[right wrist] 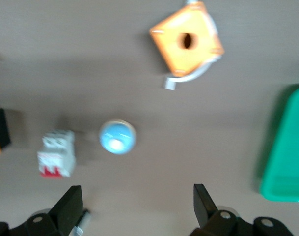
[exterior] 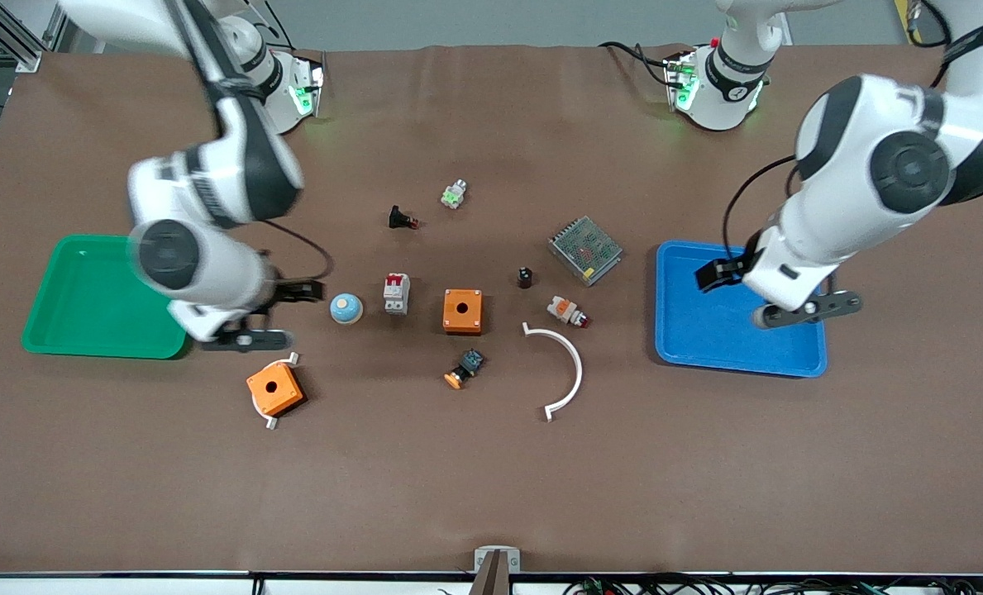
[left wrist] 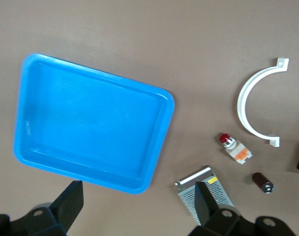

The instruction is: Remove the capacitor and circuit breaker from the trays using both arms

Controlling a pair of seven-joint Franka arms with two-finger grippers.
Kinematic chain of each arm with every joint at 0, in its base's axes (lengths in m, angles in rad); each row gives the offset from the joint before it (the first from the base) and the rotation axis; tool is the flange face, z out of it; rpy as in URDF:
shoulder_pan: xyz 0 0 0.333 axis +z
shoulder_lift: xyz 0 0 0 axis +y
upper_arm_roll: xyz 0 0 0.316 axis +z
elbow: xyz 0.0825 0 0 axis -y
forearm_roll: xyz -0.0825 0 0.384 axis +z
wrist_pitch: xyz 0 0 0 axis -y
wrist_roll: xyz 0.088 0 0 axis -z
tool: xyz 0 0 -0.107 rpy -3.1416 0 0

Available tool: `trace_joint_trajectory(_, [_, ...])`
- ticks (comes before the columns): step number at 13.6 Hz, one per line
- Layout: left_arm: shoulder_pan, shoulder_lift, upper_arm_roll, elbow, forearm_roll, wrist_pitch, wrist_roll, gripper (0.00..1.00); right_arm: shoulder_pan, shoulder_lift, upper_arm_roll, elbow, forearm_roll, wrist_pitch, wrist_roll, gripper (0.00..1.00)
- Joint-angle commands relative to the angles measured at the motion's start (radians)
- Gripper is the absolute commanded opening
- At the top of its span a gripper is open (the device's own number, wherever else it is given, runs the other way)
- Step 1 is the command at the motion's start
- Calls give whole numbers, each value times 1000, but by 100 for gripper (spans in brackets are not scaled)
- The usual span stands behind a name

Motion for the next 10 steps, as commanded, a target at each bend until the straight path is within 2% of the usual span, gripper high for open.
trace_joint_trajectory(1, [92, -105, -12, -32, -19, -57, 133, 100, -132, -106, 17, -22, -3, -112, -111, 100])
trace_joint_trajectory(5, [219, -201, -7, -29, -63, -143, 317, 100, -329, -189, 18, -5, -32, -248, -297, 100])
trace_joint_trajectory(7, [253, -221, 0, -5, -69, -156, 349, 100, -348, -191, 17, 46, -35, -300, -292, 100])
trace_joint_trajectory(10, [276, -201, 14, 98, -68, -192, 377, 100, -338, -168, 20, 153, -38, -313, -282, 100])
